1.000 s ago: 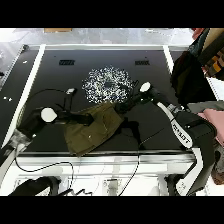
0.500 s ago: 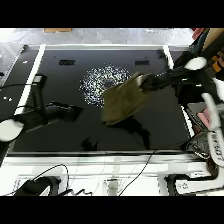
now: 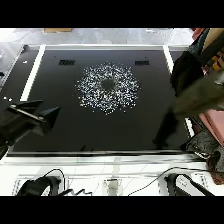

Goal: Fold the clothes and pants, and hang the long-sleeved shirts on hangers.

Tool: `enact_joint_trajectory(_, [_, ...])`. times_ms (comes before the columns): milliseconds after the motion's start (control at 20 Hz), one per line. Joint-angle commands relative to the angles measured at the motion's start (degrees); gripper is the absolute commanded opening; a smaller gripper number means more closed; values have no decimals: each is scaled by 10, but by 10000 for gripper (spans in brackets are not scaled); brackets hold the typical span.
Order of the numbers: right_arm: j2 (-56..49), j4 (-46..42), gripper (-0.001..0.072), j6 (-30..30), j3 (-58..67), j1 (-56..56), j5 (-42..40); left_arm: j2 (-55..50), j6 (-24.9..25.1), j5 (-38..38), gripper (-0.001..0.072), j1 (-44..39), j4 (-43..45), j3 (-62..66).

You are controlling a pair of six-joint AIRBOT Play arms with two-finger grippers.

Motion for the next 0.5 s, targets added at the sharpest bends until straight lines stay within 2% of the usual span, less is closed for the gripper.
enact_joint_trajectory(0, [34,-97,25,108,0,-154,62,28,0,1,692,0,38,0])
enact_joint_trajectory(100, [37,-122,25,170,-1,-217,111,26,0,1,692,0,37,0])
enact_joint_trajectory(250, [37,-125,29,231,-2,-275,147,26,0,1,692,0,37,0])
enact_joint_trajectory(300, [37,-125,122,238,-2,-284,147,26,0,1,692,0,37,0])
enact_joint_trajectory(350, [37,-125,359,238,-2,-289,148,26,0,1,693,0,37,0])
enact_joint_trajectory(400, [37,-126,656,236,-2,-290,148,26,0,1,692,0,37,0])
enact_joint_trajectory(450, [37,-124,676,233,-2,-290,148,26,0,1,692,0,37,0])
